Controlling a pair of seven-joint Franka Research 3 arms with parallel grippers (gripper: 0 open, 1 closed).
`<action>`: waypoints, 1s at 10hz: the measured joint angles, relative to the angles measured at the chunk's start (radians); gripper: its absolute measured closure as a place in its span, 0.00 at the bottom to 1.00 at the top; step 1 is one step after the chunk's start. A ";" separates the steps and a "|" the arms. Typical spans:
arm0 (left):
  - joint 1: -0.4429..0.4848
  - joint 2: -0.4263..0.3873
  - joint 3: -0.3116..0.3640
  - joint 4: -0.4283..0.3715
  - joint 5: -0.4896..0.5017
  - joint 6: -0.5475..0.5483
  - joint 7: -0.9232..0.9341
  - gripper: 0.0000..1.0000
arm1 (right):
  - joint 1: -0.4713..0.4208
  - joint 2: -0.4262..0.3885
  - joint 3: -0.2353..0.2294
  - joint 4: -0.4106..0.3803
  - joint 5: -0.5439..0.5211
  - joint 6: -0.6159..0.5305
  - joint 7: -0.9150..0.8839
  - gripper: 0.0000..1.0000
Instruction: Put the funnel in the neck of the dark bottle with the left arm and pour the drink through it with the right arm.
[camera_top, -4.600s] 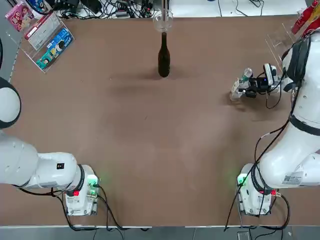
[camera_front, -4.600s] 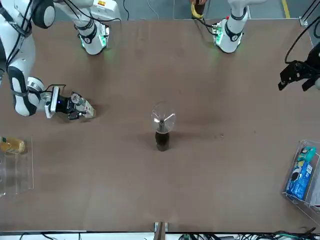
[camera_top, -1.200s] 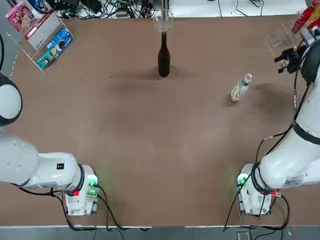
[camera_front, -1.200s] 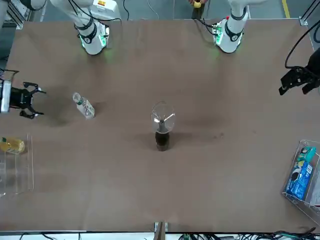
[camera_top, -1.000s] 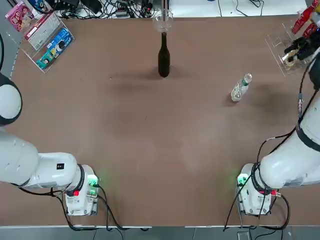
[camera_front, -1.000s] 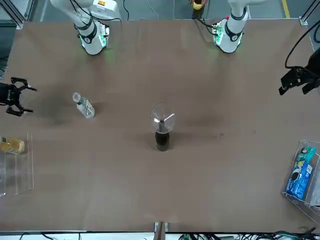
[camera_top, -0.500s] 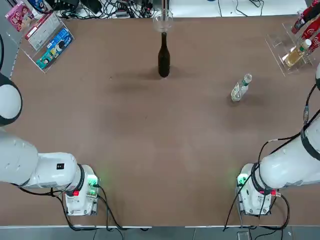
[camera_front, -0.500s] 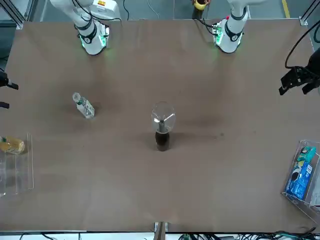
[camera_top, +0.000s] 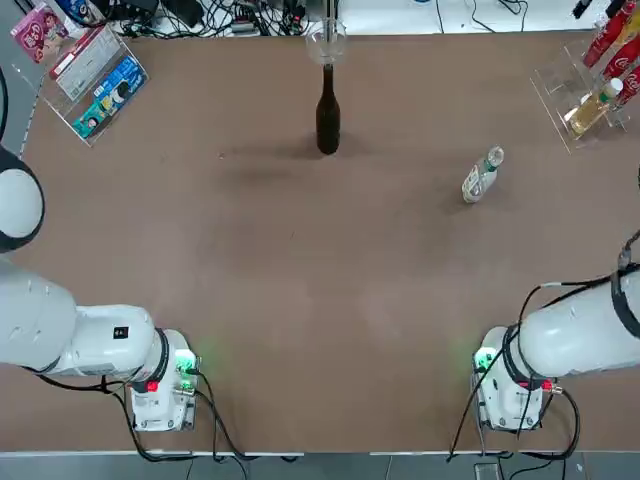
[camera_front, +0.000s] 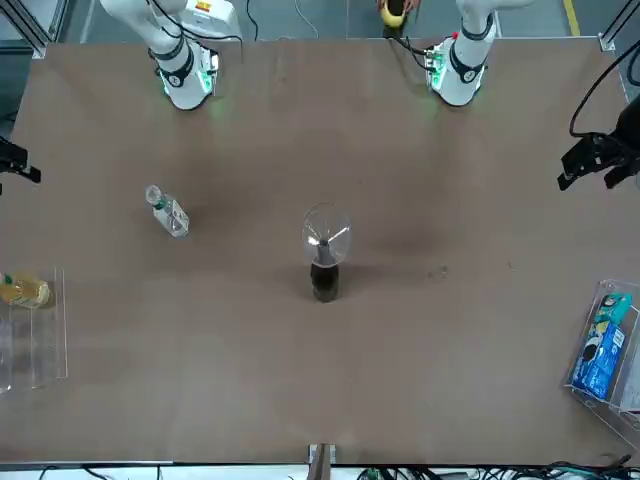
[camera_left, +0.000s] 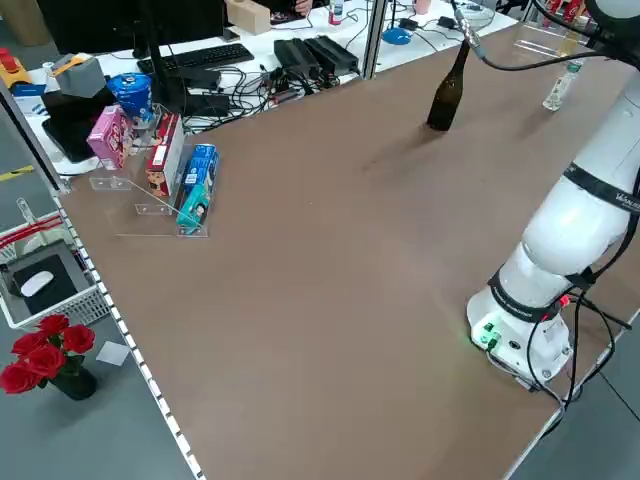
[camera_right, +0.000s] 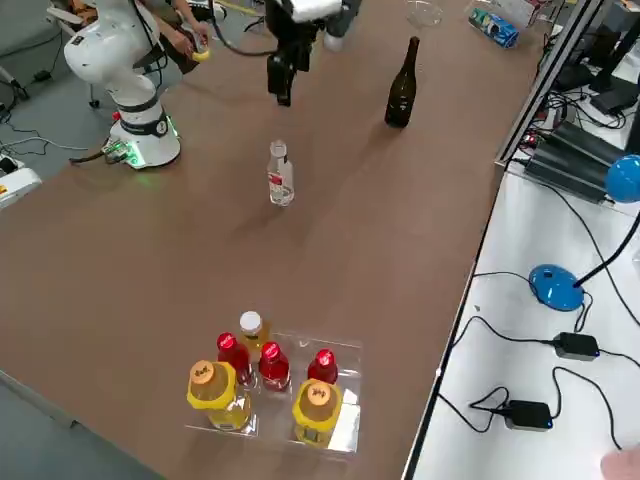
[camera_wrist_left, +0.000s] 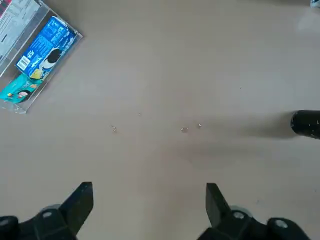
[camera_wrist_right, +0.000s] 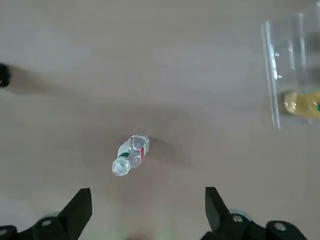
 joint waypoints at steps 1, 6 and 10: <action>0.000 0.000 0.000 0.000 0.000 0.000 0.000 0.00 | -0.005 -0.025 0.041 0.000 -0.026 -0.002 0.085 0.00; -0.008 0.000 -0.002 0.002 0.000 0.000 0.017 0.00 | -0.145 -0.104 0.286 -0.072 -0.086 -0.014 0.274 0.00; -0.026 0.000 0.026 0.003 0.000 0.000 0.044 0.00 | -0.200 -0.215 0.360 -0.202 -0.090 0.010 0.282 0.00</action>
